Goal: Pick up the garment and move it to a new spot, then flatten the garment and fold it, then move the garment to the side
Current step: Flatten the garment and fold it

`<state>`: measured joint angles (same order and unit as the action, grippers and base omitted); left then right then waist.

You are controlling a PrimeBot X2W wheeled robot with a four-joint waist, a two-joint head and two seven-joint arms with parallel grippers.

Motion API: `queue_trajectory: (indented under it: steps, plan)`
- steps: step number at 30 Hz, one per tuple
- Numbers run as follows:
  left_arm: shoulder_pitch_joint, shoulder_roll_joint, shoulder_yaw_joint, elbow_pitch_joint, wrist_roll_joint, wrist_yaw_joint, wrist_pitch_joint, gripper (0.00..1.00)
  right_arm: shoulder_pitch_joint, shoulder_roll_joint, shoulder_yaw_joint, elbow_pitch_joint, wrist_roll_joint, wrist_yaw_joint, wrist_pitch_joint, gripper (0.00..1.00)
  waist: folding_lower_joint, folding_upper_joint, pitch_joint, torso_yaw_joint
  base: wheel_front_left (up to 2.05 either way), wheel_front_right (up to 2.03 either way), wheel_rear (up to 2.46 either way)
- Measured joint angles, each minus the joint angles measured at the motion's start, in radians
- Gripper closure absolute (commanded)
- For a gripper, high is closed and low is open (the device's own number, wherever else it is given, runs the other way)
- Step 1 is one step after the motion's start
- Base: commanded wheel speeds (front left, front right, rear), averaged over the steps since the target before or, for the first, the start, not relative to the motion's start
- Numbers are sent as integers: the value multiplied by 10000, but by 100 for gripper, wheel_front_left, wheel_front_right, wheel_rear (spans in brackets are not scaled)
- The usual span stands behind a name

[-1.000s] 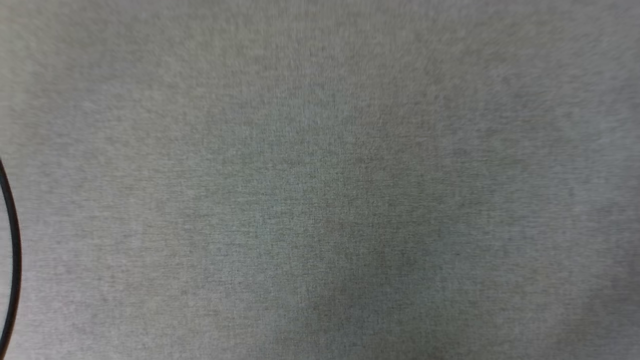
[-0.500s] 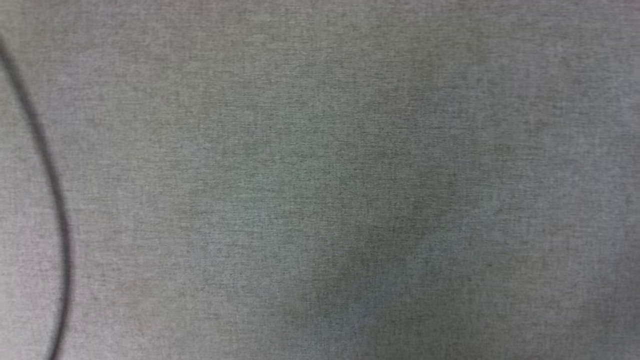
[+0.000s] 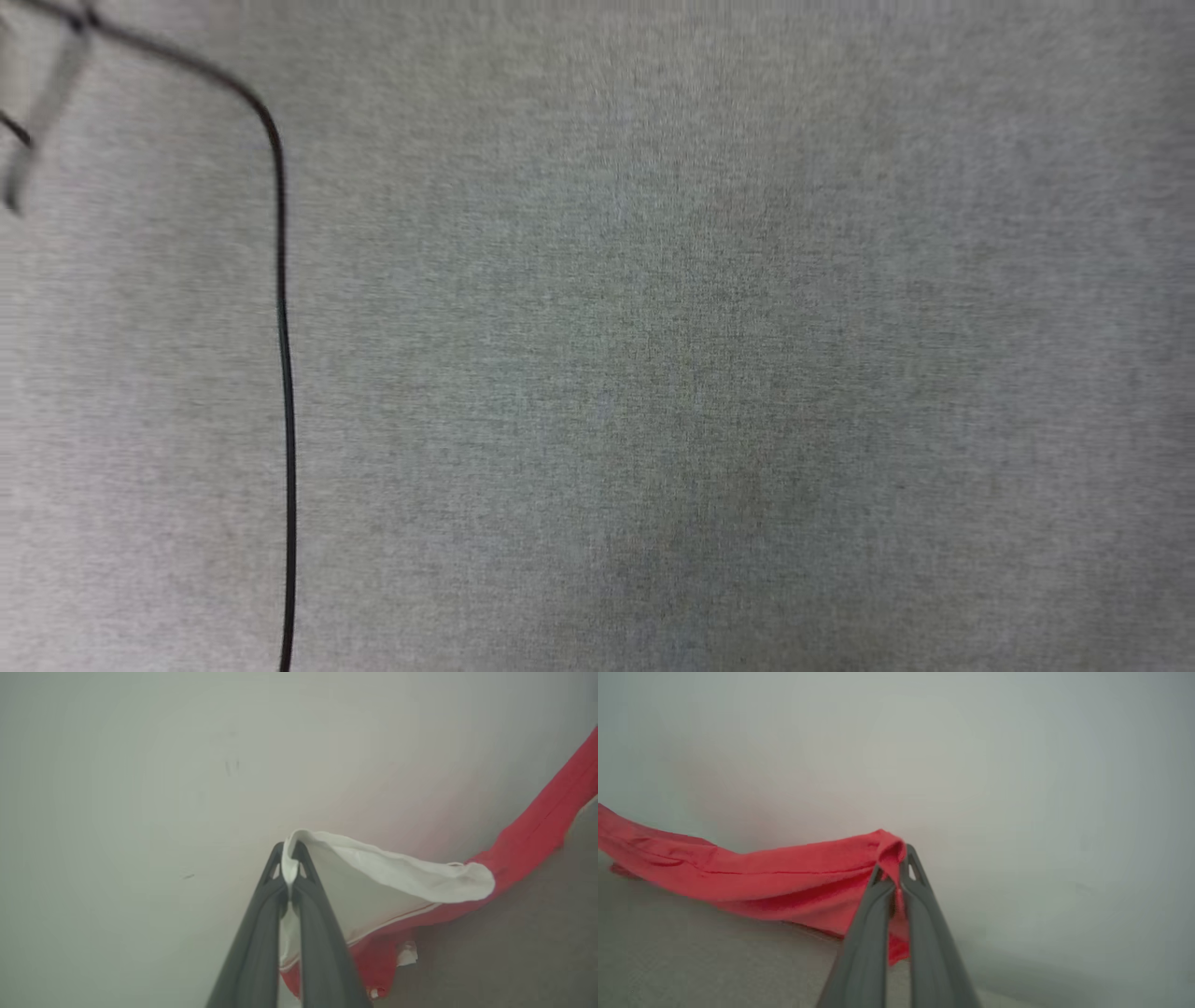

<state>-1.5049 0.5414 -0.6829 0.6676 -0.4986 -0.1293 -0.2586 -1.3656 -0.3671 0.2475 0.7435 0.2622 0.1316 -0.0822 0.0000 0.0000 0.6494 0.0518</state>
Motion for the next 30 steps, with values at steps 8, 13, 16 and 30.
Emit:
queue_trajectory:
  steps: [8, 13, 16, 30]
  plan:
    - [4636, 79, -146, -2142, -901, 698, -8, 100, 3537, -520, 828, -401, 1308, 0, 111, 100, -2, 0, -1539, 89, 0, 0, 0]
    - [6793, 449, -324, -3097, -1442, 1189, 278, 100, 5129, -903, 1011, -483, 2025, -2, 476, 100, -3, 0, -2366, 186, 0, 0, 0]
    - [8044, 681, -408, -3597, -1810, 1488, 443, 100, 5910, -972, 1047, -516, 2412, -2, 658, 100, -3, 0, -2847, 243, 0, 0, 0]
    - [11989, 2059, -953, -6023, -2976, 2403, 1538, 100, 8730, -1248, 1131, -1231, 4301, -2, 1465, 100, -3, 1, -4719, 383, 0, 0, 0]
